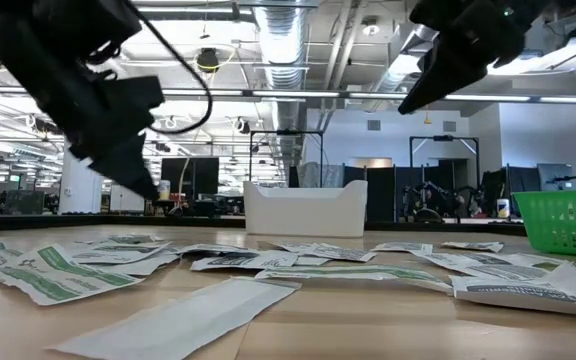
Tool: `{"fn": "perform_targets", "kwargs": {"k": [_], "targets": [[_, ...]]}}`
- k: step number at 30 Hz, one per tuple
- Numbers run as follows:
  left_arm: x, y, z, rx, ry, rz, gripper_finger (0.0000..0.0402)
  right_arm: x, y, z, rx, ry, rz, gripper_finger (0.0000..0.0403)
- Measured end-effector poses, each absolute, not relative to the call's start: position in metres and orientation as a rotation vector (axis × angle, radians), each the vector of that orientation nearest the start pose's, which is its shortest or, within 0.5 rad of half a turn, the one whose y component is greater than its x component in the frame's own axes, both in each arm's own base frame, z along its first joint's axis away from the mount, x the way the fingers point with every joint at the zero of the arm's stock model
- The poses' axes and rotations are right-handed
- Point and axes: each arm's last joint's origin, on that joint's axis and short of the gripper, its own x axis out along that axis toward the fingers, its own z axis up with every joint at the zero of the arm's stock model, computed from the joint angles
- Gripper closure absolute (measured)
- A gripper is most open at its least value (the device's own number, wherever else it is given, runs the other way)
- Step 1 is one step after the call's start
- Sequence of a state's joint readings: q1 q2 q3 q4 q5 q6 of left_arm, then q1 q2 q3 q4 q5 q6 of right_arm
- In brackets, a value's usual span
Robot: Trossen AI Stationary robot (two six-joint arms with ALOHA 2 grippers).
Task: Pick & Place First Aid Supplies
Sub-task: Put the towelette pack into the white bin
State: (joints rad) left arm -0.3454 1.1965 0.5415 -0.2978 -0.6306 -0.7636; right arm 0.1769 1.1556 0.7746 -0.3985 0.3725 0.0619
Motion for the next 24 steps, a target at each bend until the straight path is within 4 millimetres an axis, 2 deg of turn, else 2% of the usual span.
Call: {"fn": "perform_targets", "kwargs": {"k": [7, 13, 17, 24], "targets": [[0.198, -0.055, 0.167, -0.314, 0.735, 0.512, 0.028, 0.237, 0.024, 0.239, -0.151, 0.741, -0.223, 0.0284], [0.184, -0.05, 0.144, -0.357, 0.774, 0.57, 0.0279, 0.239, 0.022, 0.237, -0.146, 0.741, -0.234, 0.0284], [0.179, -0.048, 0.133, -0.399, 0.734, 0.561, 0.0279, 0.241, 0.022, 0.239, -0.145, 0.723, -0.233, 0.0284], [0.176, -0.048, 0.133, -0.429, 0.703, 0.523, 0.0279, 0.242, 0.022, 0.241, -0.177, 0.699, -0.219, 0.0284]]}}
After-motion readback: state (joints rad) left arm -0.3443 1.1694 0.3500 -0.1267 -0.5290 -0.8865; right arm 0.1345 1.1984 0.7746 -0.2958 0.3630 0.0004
